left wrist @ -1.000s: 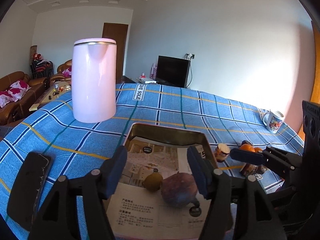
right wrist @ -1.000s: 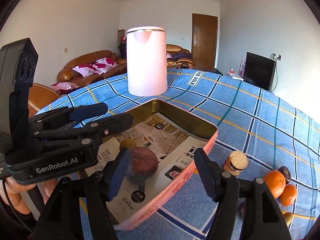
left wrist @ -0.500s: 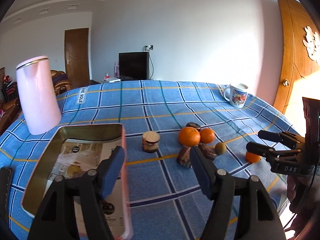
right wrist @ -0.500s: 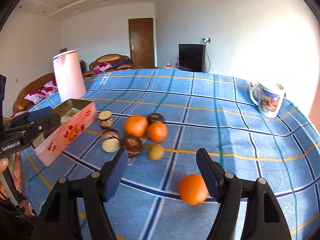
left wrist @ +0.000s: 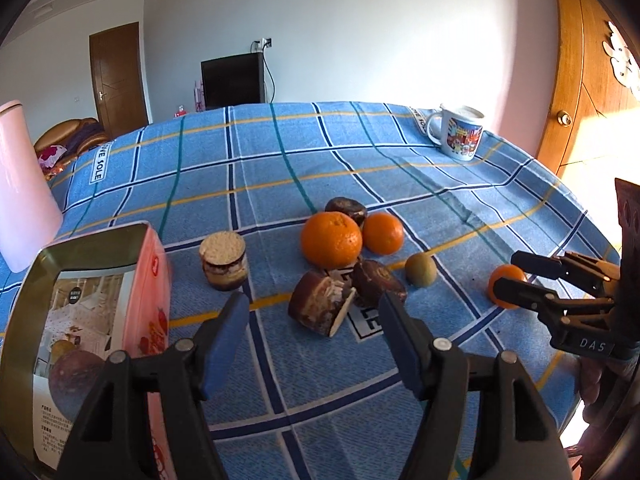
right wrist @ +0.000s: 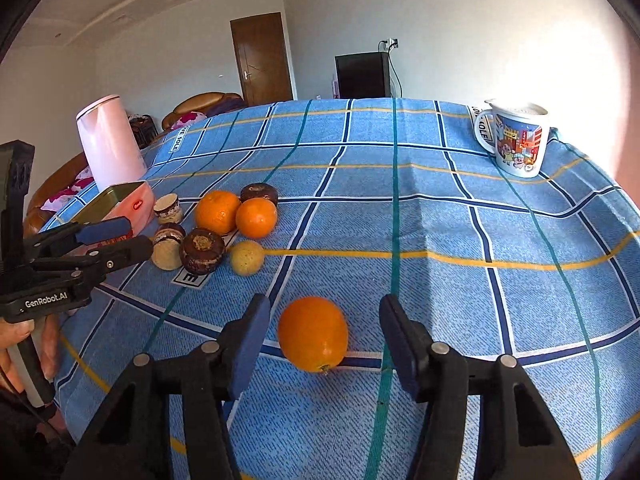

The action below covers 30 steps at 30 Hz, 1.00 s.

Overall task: Organize fruits
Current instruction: 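Grasp the cut brown coconut piece with left tool while right tool grasps an orange, then lift the coconut piece with left tool while right tool lifts the orange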

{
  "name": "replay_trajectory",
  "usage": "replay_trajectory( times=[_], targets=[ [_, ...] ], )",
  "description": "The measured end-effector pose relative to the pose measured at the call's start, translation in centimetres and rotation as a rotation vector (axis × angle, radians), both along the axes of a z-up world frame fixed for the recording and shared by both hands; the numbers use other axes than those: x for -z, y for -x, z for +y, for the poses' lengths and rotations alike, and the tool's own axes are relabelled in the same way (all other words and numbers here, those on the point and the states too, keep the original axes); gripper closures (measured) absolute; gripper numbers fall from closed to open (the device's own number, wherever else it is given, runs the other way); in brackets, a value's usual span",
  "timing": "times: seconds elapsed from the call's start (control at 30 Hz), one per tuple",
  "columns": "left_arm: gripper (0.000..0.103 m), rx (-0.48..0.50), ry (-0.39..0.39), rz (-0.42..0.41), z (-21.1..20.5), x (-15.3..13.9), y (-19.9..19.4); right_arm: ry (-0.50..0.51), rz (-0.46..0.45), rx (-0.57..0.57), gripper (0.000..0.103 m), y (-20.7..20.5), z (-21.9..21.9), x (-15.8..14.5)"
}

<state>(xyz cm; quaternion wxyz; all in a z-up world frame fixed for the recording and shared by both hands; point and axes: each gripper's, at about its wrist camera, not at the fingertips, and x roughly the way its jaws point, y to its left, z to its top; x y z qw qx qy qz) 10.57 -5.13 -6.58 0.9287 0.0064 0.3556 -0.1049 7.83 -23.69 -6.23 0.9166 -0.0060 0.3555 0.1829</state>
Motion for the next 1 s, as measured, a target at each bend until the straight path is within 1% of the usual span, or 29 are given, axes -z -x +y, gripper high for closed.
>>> replay_trajectory(
  times=[0.03,0.07,0.1,0.13,0.17,0.2,0.27,0.3,0.33,0.47,0.53,0.67,0.83,1.0],
  targets=[
    [0.038,0.011,0.002,0.009,-0.2,0.1,-0.1,-0.001,0.013,-0.009,0.05,-0.2,0.1,0.1],
    [0.039,0.024,-0.008,0.018,-0.5,0.2,-0.2,-0.002,0.027,-0.019,0.054,-0.3,0.1,0.3],
    [0.039,0.031,-0.017,0.029,-0.7,0.3,-0.4,-0.005,0.04,-0.026,0.057,-0.5,0.2,0.4],
    [0.041,0.037,-0.013,0.046,-0.8,0.5,-0.7,-0.006,0.049,-0.032,0.057,-0.6,0.2,0.5],
    [0.051,0.043,-0.002,0.064,-0.8,0.7,-1.0,-0.005,0.054,-0.038,0.06,-0.6,0.3,0.6],
    [0.054,0.042,0.0,0.082,-0.8,0.8,-1.3,0.0,0.06,-0.046,0.063,-0.6,0.4,0.7],
    [0.055,0.037,0.018,0.101,-0.6,1.0,-1.9,0.008,0.067,-0.059,0.065,-0.7,0.7,0.8],
    [0.061,0.032,0.02,0.101,-0.5,1.0,-2.1,0.011,0.07,-0.065,0.065,-0.7,0.8,0.8],
    [0.063,0.024,0.018,0.11,-0.4,1.1,-2.3,0.015,0.072,-0.069,0.065,-0.7,0.9,0.9],
    [0.064,0.046,0.057,0.103,-0.2,1.0,-2.1,0.016,0.066,-0.075,0.065,-0.6,0.9,0.9],
    [0.064,0.049,0.059,0.087,-0.2,0.7,-1.9,0.007,0.049,-0.083,0.066,-0.3,0.8,0.7],
    [0.064,0.049,0.064,0.029,-0.1,-0.1,-1.0,0.0,-0.002,-0.09,0.066,0.4,0.8,0.3],
    [0.064,0.053,0.083,0.008,0.1,-0.5,-0.5,0.004,-0.047,-0.091,0.066,0.9,1.0,-0.1],
    [0.064,0.047,0.087,-0.027,0.2,-0.5,0.5,-0.003,-0.068,-0.085,0.066,1.1,0.8,-0.2]
  ],
)
